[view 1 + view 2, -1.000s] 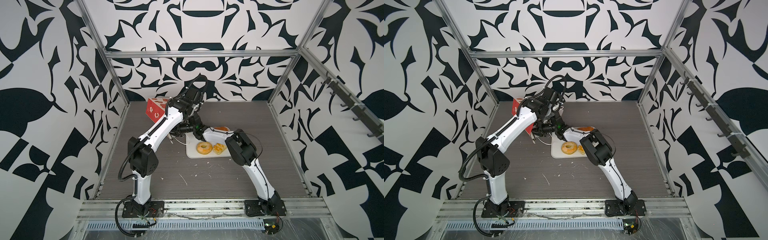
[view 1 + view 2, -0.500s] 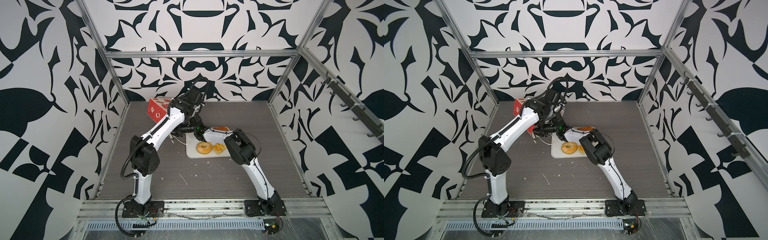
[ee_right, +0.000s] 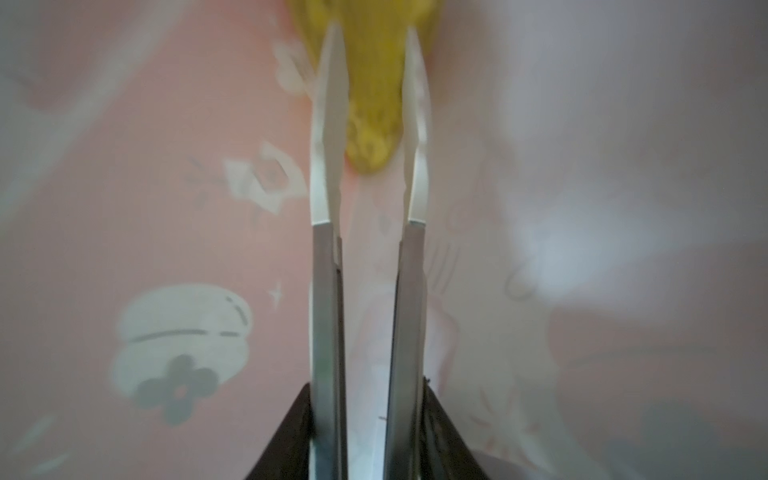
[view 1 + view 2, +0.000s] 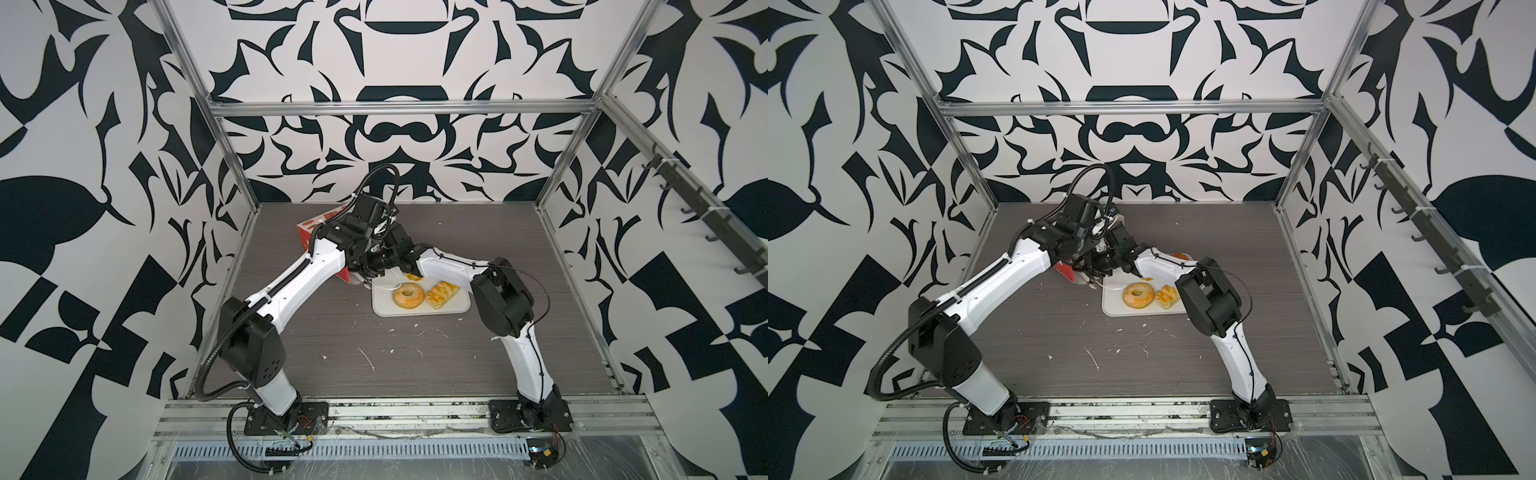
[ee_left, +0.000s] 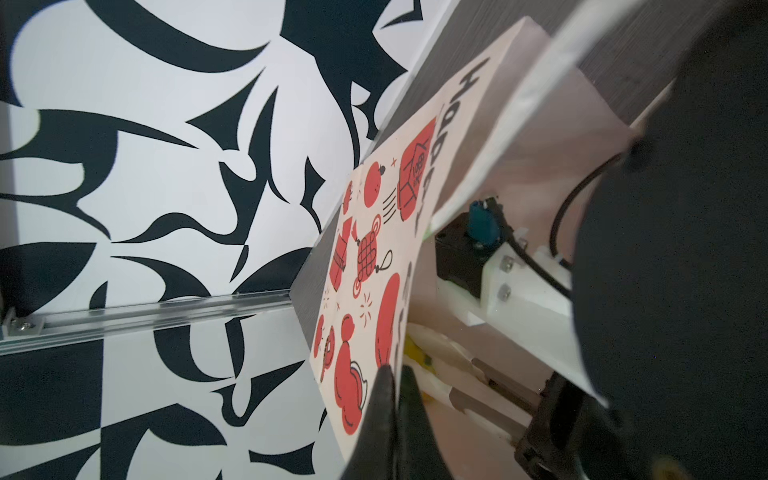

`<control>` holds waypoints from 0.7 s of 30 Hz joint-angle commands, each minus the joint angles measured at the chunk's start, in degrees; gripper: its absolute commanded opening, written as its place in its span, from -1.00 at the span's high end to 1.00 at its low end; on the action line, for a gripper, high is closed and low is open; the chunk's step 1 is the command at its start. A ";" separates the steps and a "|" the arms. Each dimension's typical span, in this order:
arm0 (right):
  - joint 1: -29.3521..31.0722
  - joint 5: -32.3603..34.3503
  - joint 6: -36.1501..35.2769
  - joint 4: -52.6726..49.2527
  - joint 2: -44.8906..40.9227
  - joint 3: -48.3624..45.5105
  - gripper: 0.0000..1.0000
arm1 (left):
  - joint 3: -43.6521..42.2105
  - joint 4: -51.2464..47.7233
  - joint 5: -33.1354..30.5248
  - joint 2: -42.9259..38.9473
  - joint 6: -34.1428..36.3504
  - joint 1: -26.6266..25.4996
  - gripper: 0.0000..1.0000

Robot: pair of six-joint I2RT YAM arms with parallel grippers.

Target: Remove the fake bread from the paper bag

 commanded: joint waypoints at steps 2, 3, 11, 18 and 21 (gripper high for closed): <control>0.25 3.29 -6.11 -3.44 -5.32 -3.51 0.22 | -7.06 6.82 3.58 -5.62 -1.96 0.07 1.00; 0.23 3.78 -6.17 -3.33 -6.33 -4.50 0.22 | -8.81 7.10 3.71 -6.63 -2.19 0.09 1.00; -0.09 9.06 -8.16 -5.86 -12.53 -10.66 0.22 | -20.03 12.05 5.32 -13.41 -5.21 0.07 1.00; -0.19 12.26 -7.38 -4.31 -16.54 -16.36 0.25 | -24.32 13.29 6.15 -16.29 -7.83 0.07 1.00; -0.19 14.13 -7.44 -3.73 -19.68 -19.16 0.26 | -25.50 13.49 6.75 -17.50 -7.80 0.07 1.00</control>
